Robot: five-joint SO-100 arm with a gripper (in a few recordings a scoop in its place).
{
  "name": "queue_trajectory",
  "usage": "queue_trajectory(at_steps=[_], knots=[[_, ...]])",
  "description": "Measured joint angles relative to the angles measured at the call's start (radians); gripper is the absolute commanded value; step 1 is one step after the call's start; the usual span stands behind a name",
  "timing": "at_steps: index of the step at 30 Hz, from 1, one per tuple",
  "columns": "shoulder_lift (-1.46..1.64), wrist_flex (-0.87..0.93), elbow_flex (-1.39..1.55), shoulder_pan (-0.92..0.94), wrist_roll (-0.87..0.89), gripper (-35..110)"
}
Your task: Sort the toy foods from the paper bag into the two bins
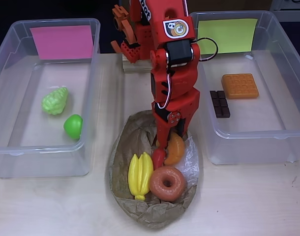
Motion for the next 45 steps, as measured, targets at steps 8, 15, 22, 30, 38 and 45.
queue_trajectory(at_steps=[8, 15, 22, 30, 38, 45], knots=[[0.012, 0.146, -0.104, 0.02, 0.0, 1], [0.14, 0.334, -0.152, 0.061, 0.067, 0], [0.382, 0.54, -0.152, 0.094, 0.19, 0], [0.723, 0.887, -0.152, 0.034, 0.499, 0], [0.874, 0.962, -0.153, -0.439, 1.127, 0], [0.79, 0.848, -0.195, -0.833, 1.631, 0]])
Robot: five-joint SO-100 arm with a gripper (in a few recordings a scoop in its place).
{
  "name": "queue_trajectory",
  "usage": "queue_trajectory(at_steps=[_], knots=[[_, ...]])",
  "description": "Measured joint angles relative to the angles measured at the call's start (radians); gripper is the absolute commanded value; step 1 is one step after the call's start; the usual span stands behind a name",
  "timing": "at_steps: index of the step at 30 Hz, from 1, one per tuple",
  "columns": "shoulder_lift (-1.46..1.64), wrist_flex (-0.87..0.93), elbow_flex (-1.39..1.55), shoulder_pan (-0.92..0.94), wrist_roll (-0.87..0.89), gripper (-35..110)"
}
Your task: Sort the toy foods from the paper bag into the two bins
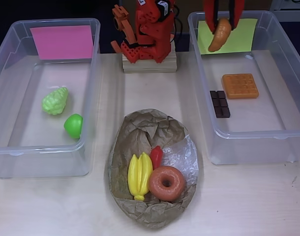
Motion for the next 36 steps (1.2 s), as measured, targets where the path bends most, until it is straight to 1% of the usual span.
queue_trajectory(at_steps=[3, 5, 8, 14, 18, 22, 27, 31, 36], knots=[[-0.067, -0.048, -0.035, -0.12, 0.15, 0], [-0.106, -0.109, -0.031, -0.176, 0.202, 0], [-0.149, -0.255, 0.051, -0.236, 0.222, 0], [-0.281, -0.658, 0.268, -0.295, 0.227, 0], [-0.394, -0.818, 0.321, -0.293, 0.227, 0], [-0.494, -0.881, 0.327, -0.295, 0.227, 2], [-0.557, -0.922, 0.325, -0.316, 0.23, 15], [-0.577, -0.913, 0.319, -0.336, 0.23, 23], [-0.575, -0.877, 0.304, -0.362, 0.23, 26]])
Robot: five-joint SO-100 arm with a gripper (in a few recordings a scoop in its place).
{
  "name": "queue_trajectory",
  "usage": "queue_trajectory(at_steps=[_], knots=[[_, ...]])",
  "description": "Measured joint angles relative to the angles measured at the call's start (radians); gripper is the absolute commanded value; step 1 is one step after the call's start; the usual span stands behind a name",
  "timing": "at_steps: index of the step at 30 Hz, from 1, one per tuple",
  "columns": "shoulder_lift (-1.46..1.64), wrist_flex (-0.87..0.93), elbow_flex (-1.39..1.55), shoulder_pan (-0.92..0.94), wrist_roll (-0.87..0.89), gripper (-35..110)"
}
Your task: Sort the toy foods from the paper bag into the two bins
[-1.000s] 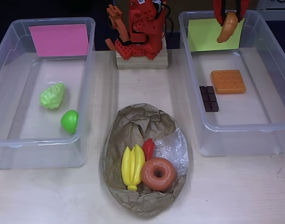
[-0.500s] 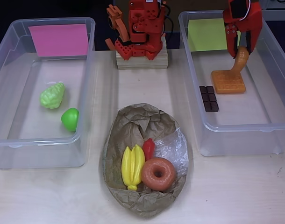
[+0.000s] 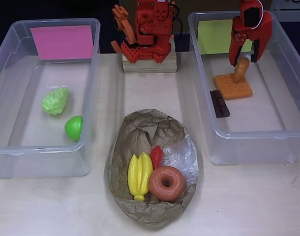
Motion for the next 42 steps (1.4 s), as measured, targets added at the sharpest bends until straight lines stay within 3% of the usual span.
queue_trajectory(at_steps=[9, 21, 32, 42], knots=[[0.003, 0.328, -0.181, 0.023, 0.0, 27], [-0.037, 0.974, -0.676, 0.239, -0.063, 26], [-0.097, 1.052, -0.877, 0.684, -0.698, 25], [-0.196, 0.807, -0.976, 1.06, -1.405, 24]])
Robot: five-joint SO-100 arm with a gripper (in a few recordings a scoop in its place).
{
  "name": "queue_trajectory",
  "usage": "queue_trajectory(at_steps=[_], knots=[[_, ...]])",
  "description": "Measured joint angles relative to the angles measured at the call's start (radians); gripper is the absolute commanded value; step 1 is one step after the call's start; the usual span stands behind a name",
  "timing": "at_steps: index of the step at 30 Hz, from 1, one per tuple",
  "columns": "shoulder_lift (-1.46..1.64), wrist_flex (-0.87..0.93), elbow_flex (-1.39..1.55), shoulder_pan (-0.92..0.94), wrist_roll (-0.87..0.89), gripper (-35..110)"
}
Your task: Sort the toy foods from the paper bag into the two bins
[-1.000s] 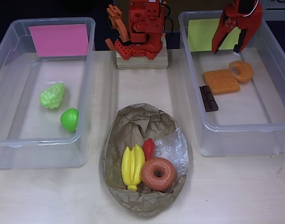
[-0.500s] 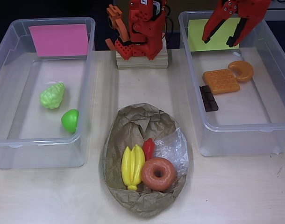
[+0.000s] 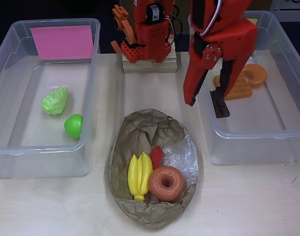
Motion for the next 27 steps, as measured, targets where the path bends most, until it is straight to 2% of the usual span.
queue_trajectory(at_steps=[4, 9, 18, 27], knots=[[-0.074, -0.169, 0.017, 0.109, -0.163, 26], [-0.202, -0.272, 0.018, 0.181, -0.198, 35], [-0.4, -0.302, -0.072, 0.193, -0.215, 51], [-0.607, -0.27, -0.295, 0.15, -0.172, 54]])
